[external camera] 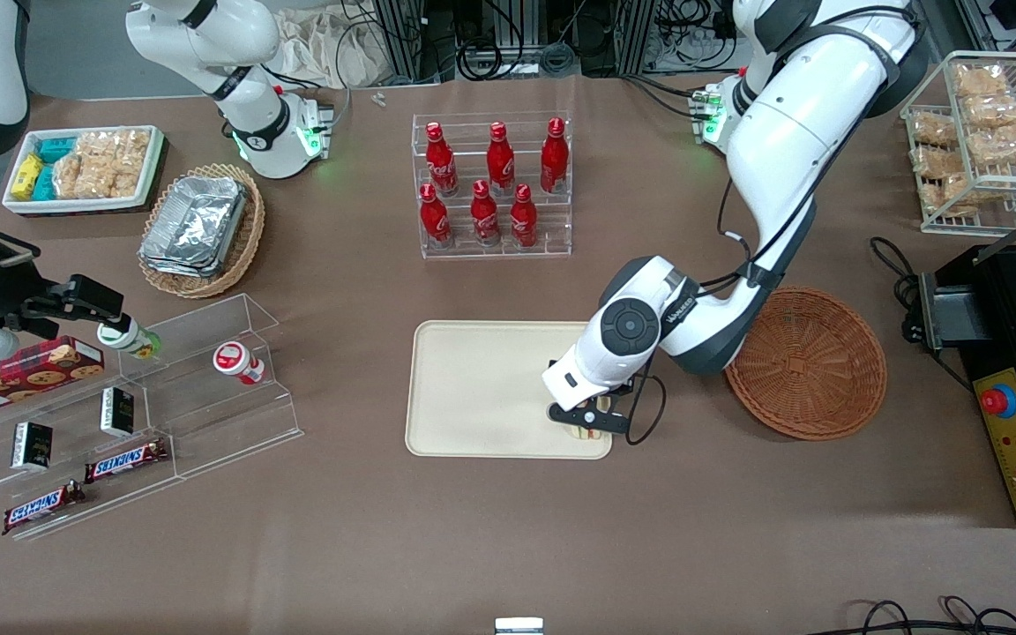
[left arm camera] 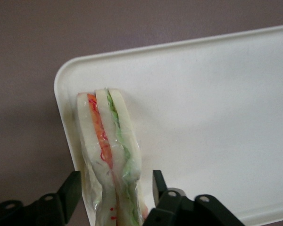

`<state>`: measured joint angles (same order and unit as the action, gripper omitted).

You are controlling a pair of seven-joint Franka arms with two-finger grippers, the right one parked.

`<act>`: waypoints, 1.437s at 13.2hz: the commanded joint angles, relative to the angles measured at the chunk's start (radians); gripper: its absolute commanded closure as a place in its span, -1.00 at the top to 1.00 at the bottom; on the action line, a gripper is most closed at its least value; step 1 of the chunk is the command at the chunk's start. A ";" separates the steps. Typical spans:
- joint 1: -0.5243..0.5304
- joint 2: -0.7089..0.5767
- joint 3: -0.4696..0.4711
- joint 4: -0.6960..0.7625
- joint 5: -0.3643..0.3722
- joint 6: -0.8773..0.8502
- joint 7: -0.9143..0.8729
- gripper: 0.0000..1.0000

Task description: Place sandwich from basket to tray

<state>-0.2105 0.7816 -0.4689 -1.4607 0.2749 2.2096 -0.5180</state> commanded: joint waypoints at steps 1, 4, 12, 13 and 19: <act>0.025 -0.082 0.001 0.003 0.009 -0.077 -0.011 1.00; 0.072 -0.195 0.006 0.000 0.021 -0.210 -0.011 1.00; 0.346 -0.497 -0.002 -0.081 -0.029 -0.499 0.018 0.98; 0.386 -0.543 -0.005 -0.131 -0.102 -0.469 0.035 0.98; 0.467 -0.855 0.004 -0.532 -0.252 -0.223 0.142 0.98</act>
<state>0.2455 0.0182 -0.4612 -1.8932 0.0495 1.9415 -0.3898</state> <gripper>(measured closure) 0.009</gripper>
